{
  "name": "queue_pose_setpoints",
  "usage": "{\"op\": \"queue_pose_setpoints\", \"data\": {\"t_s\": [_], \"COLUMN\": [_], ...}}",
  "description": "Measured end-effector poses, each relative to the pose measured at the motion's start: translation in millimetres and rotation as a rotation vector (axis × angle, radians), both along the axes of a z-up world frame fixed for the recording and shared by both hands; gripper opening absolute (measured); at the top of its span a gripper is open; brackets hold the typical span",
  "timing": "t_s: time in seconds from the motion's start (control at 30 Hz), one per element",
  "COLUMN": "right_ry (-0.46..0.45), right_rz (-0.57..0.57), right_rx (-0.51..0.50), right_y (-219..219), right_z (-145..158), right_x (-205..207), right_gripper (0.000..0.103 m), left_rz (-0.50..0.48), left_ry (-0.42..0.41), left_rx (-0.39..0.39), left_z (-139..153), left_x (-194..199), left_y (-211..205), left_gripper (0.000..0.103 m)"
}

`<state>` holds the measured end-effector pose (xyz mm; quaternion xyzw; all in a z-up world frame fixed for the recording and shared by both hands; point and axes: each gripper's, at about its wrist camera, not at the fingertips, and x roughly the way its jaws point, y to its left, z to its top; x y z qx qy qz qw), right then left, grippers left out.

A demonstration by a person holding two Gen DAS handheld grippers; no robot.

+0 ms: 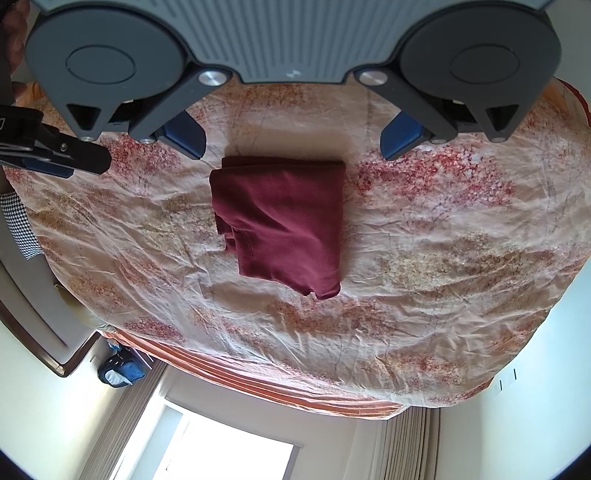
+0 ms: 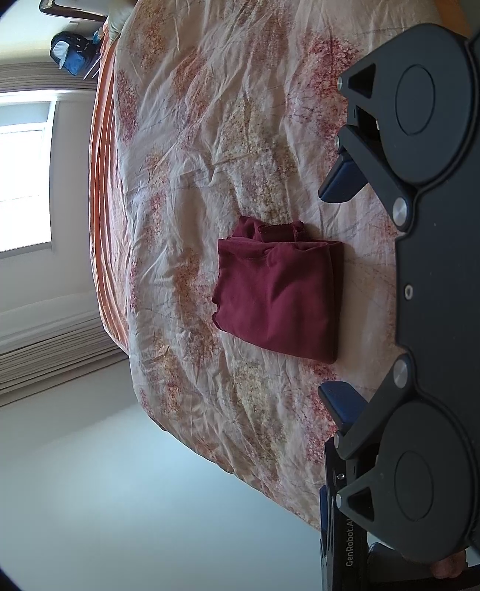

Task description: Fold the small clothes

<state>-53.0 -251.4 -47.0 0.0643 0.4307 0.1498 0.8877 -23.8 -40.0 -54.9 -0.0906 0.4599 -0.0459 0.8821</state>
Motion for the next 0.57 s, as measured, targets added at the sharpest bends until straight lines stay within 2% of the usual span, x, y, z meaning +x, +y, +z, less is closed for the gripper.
{"op": "queue_pose_setpoints", "data": {"t_s": [0.2, 0.4, 0.5, 0.57], "right_ry": [-0.001, -0.001, 0.006, 0.006], "right_rz": [-0.003, -0.002, -0.005, -0.002], "right_rx": [0.0, 0.0, 0.0, 0.0], "right_y": [1, 1, 0, -1], "right_z": [0, 0, -1, -1], "right_x": [0, 0, 2, 3], "right_gripper": [0.102, 0.102, 0.102, 0.102], "left_rz": [0.017, 0.038, 0.039, 0.039], "left_ry": [-0.012, -0.089, -0.076, -0.07], "left_rx": [-0.023, -0.004, -0.038, -0.028], "left_z": [3, 13, 13, 12], "left_x": [0, -6, -1, 1], "left_y": [-1, -4, -3, -4], "left_gripper": [0.103, 0.103, 0.103, 0.103]}}
